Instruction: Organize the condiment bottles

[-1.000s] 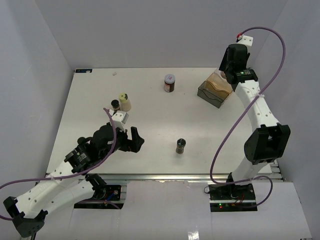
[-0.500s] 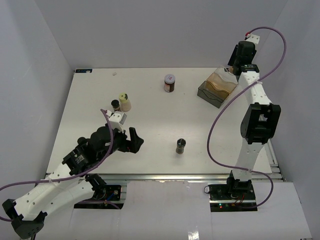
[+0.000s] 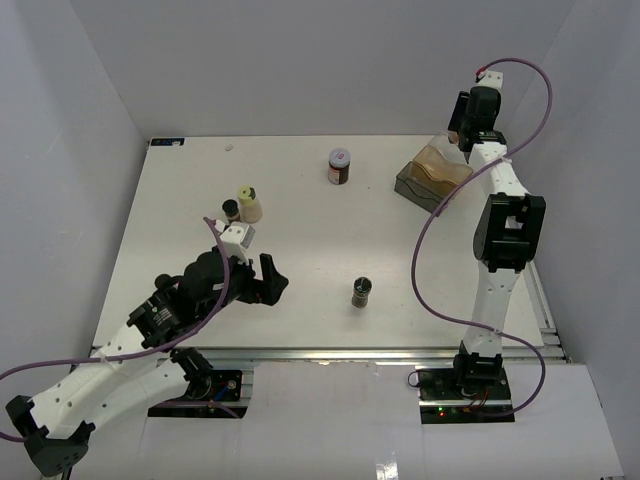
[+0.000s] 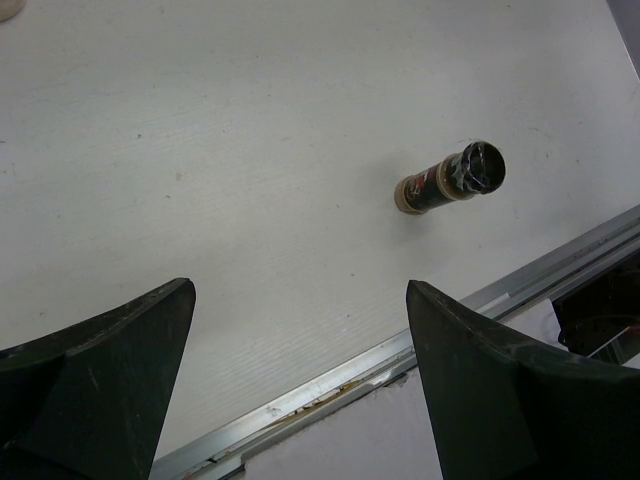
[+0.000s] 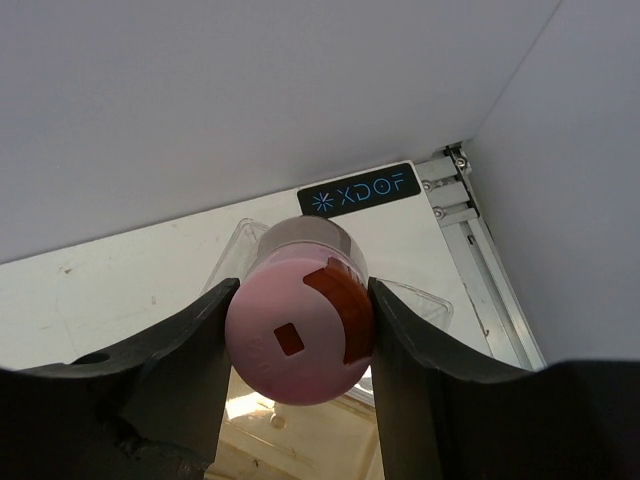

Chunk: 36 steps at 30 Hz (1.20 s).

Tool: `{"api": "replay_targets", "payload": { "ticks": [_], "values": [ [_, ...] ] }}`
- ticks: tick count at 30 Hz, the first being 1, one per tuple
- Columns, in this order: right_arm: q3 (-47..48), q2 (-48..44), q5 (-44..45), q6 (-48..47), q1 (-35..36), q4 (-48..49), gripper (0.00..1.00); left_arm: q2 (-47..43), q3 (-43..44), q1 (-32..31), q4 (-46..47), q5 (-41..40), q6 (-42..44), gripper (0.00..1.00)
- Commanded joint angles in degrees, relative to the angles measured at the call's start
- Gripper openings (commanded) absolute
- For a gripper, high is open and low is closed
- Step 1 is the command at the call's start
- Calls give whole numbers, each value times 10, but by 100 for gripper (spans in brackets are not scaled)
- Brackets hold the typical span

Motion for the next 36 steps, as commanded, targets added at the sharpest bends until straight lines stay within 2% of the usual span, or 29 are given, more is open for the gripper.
{"api": "replay_targets", "payload": {
  "ticks": [1, 16, 19, 21, 25, 27, 31, 32, 36],
  "values": [
    [31, 28, -14, 5, -2, 52, 8, 2, -8, -1, 4, -1, -5, 98],
    [28, 80, -35, 25, -1, 65, 8, 19, -7, -1, 3, -5, -5, 98],
    [34, 92, -46, 35, 0, 64, 17, 19, -7, -1, 4, -5, -5, 98],
    [46, 103, -49, 37, 2, 61, 29, 20, -7, -1, 4, -5, -5, 98],
    [74, 122, -44, 36, 3, 40, 32, 20, -7, -1, 3, -6, -6, 98],
    [72, 123, -41, 36, 3, 45, 38, 20, -7, -1, 3, -7, -6, 98],
    [69, 124, -45, 38, 3, 47, 69, 19, -7, -1, 3, -7, -6, 98],
    [68, 124, -45, 39, 3, 46, 80, 19, -8, -1, 3, -7, -6, 98],
    [70, 122, -43, 38, 4, 45, 92, 18, -7, -1, 2, -7, -6, 98]
  ]
}}
